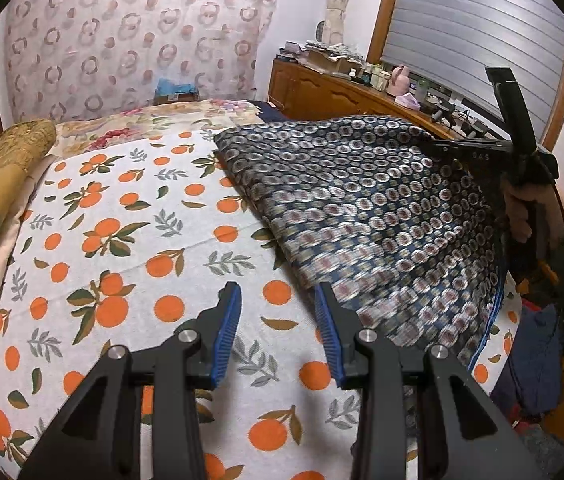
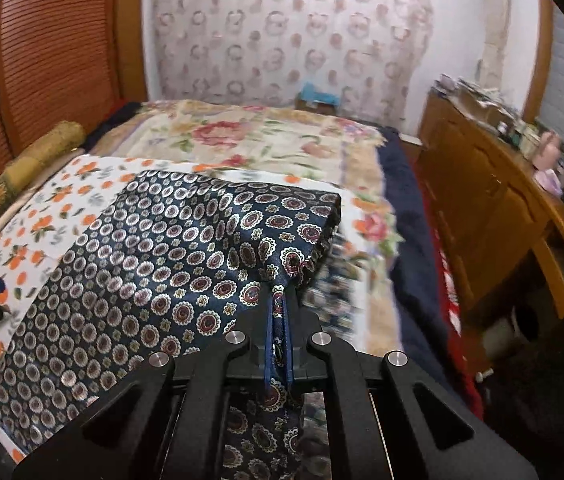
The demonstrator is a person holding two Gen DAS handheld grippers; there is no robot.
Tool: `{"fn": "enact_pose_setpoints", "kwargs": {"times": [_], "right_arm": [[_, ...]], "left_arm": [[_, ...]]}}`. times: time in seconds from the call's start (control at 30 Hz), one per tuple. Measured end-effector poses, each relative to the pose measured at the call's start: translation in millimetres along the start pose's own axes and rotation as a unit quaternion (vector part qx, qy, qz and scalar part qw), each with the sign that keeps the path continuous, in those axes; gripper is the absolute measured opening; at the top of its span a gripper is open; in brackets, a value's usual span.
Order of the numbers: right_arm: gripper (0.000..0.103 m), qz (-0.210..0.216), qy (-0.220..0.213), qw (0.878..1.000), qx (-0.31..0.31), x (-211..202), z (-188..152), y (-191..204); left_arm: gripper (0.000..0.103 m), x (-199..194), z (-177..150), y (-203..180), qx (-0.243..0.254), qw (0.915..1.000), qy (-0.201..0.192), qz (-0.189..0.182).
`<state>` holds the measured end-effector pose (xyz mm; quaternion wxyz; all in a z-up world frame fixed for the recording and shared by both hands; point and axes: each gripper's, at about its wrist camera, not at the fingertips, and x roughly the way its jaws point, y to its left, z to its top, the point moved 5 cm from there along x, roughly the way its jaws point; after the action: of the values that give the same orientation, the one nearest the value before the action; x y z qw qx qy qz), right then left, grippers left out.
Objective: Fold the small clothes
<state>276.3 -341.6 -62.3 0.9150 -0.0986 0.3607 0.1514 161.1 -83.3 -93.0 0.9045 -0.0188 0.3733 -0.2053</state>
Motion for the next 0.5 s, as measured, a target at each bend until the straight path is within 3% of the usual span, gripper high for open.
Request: {"fn": "enact_pose_setpoints", "kwargs": {"times": [0.2, 0.4, 0.5], "right_arm": [[0.007, -0.006, 0.011, 1.0, 0.022, 2.5, -12.4, -21.9], [0.033, -0.006, -0.003, 0.999, 0.034, -10.2, -26.1, -24.2], [0.038, -0.014, -0.005, 1.0, 0.027, -20.9, -39.2, -20.9]], "left_arm": [[0.037, 4.6, 3.7, -11.2, 0.01, 0.9999, 0.001, -0.004], [0.037, 9.6, 4.3, -28.3, 0.026, 0.9996, 0.008, -0.012], [0.037, 12.5, 3.9, -32.8, 0.031, 0.9994, 0.012, -0.012]]}}
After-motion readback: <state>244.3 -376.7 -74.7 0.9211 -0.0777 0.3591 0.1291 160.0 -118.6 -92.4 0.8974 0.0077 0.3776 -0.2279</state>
